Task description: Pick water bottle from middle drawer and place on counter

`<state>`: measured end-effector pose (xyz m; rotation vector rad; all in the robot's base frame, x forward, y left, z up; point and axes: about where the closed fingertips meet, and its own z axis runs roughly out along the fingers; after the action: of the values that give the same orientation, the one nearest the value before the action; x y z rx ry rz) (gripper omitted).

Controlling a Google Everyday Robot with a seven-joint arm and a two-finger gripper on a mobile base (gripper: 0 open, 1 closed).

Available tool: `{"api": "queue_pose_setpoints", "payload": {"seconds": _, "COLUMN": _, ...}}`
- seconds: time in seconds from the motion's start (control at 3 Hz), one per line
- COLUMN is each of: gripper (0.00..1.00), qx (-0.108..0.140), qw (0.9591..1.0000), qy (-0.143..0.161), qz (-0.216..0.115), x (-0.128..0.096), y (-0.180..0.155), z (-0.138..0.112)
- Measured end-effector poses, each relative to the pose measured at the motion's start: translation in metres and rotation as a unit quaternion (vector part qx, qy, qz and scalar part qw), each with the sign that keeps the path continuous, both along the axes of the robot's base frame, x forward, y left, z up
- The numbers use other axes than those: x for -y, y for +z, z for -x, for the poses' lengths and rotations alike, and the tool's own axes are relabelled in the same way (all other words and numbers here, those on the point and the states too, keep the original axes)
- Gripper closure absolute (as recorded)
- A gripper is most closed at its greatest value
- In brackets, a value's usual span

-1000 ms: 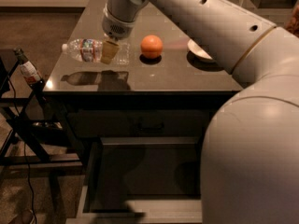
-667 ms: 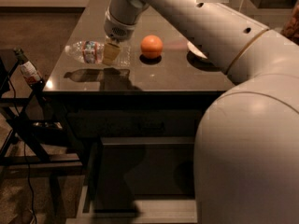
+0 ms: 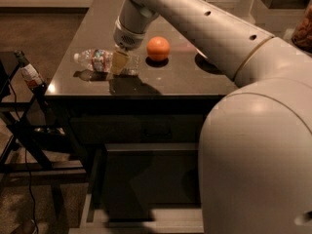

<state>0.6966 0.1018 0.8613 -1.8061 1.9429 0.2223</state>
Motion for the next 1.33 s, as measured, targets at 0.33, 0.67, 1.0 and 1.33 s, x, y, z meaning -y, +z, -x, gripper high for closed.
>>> {"api": "queue_pose_setpoints", "payload": {"seconds": 0.33, "gripper": 0.82, "qx": 0.0, "qw": 1.0, "qy": 0.0, "qz": 0.0, "x": 0.0, "y": 0.0, "z": 0.0}}
{"api": "queue_pose_setpoints", "payload": {"seconds": 0.67, "gripper": 0.59, "qx": 0.0, "qw": 1.0, "qy": 0.0, "qz": 0.0, "x": 0.0, "y": 0.0, "z": 0.0}}
{"api": "queue_pose_setpoints", "payload": {"seconds": 1.0, "gripper": 0.34, "qx": 0.0, "qw": 1.0, "qy": 0.0, "qz": 0.0, "x": -0.0001, "y": -0.0001, "z": 0.0}}
{"api": "queue_pose_setpoints", "payload": {"seconds": 1.33, "gripper": 0.11, "qx": 0.0, "qw": 1.0, "qy": 0.0, "qz": 0.0, "x": -0.0001, "y": -0.0001, "z": 0.0}}
